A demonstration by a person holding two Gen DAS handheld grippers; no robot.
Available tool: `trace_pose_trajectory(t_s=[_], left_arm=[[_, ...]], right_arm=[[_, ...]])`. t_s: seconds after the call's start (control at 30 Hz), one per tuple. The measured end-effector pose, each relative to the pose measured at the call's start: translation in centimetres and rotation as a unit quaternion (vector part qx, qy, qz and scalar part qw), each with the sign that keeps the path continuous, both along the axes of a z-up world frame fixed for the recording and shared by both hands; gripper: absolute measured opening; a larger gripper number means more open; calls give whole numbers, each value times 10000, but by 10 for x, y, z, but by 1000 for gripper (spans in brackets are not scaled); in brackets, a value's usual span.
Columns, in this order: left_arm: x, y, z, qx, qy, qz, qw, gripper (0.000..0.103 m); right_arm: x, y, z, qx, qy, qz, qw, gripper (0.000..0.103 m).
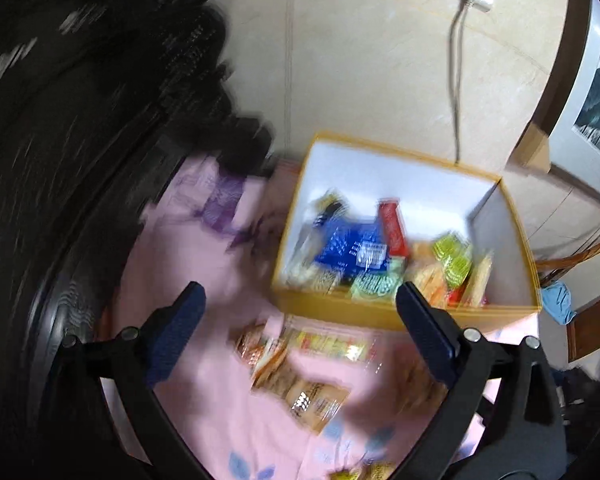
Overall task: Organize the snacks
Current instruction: 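Grasp the pink-edged cracker bag with right gripper while left gripper grasps the peanut-ball bag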
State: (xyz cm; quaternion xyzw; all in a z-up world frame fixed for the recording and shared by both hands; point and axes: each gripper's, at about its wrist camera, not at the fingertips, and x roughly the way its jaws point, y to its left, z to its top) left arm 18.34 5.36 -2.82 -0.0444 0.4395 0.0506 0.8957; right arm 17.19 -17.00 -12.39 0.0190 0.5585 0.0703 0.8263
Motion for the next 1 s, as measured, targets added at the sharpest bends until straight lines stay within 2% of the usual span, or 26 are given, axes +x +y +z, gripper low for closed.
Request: trace_pose_trajectory(t_s=[0.07, 0.17, 0.27, 0.4, 0.5, 0.57, 0.67, 0.83, 0.87, 0.93, 1.0], left_arm=[[-23, 12, -18, -68, 238, 87, 9997, 98], [-54, 26, -39, -11, 554, 90, 9984, 98], [-79, 40, -52, 99, 755, 111, 9970, 98], [-97, 53, -61, 13, 885, 226, 9958, 98], [-102, 57, -65, -8, 898, 255, 9956, 98], [-103, 58, -68, -43, 907, 263, 9955, 98], [-96, 54, -76, -173, 945, 270, 9950, 98], [-71, 37, -96, -533, 1043, 411, 9923, 98], [-66, 33, -99, -570, 1063, 502, 9914, 98], [-54, 27, -109, -694, 1144, 754, 9881, 98], [-46, 23, -115, -800, 1166, 914, 9857, 98]], right_arm=[[-7, 8, -25, -232, 130, -169, 9995, 102], [-5, 19, -34, -207, -1, -234, 9995, 102], [6, 32, -39, -341, -188, -227, 9990, 102], [26, 45, -64, -789, -97, -333, 9963, 102], [28, 46, -82, -849, 100, -454, 9953, 102], [25, 37, -86, -508, 64, -671, 9964, 102], [21, 35, -86, -500, -130, -664, 9965, 102], [21, 35, -84, -521, -34, -593, 9969, 102], [20, 35, -82, -512, -145, -540, 9971, 98], [20, 40, -72, -506, -328, -328, 9976, 54], [20, 37, -68, -155, -63, -159, 9997, 49]])
